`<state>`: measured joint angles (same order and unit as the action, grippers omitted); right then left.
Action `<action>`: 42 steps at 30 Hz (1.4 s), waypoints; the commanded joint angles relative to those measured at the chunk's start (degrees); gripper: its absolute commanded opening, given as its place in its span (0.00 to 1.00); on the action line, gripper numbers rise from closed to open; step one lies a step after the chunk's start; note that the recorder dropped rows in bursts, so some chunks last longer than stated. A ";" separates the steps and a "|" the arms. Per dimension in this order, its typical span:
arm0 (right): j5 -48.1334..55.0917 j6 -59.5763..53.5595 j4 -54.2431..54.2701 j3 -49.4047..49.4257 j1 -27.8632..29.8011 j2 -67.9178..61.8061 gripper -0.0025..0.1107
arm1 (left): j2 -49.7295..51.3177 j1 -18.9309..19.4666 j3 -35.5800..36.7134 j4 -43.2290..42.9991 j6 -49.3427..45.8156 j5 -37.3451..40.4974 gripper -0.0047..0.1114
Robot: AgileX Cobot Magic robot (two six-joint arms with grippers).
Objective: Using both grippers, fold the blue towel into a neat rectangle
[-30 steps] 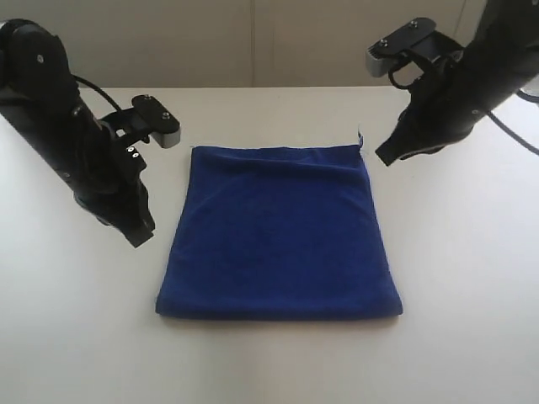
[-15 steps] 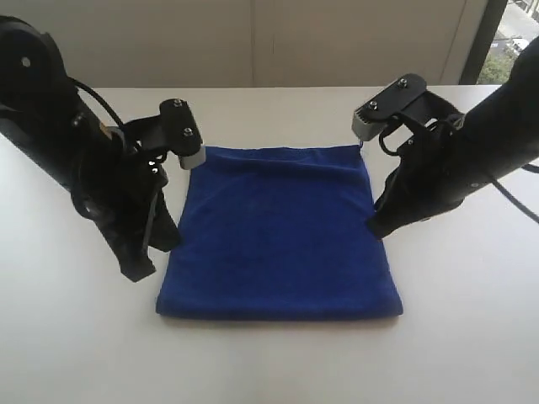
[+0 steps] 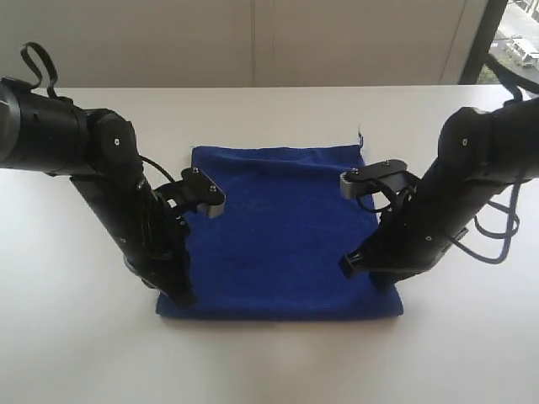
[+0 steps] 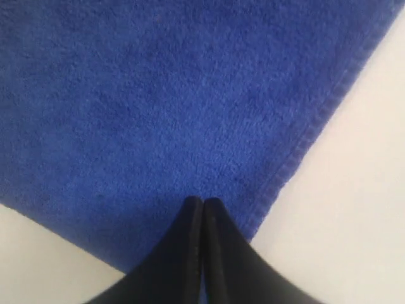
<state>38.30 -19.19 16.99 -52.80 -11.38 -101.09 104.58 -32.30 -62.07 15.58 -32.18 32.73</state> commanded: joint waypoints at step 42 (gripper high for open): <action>-9.46 17.90 -2.31 -45.22 3.95 -25.72 0.07 | 0.78 -0.39 -2.71 1.77 5.51 -16.39 0.04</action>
<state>29.36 -2.04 14.60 -94.37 -7.78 -123.85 105.49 -32.42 -64.65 16.83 -27.21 17.30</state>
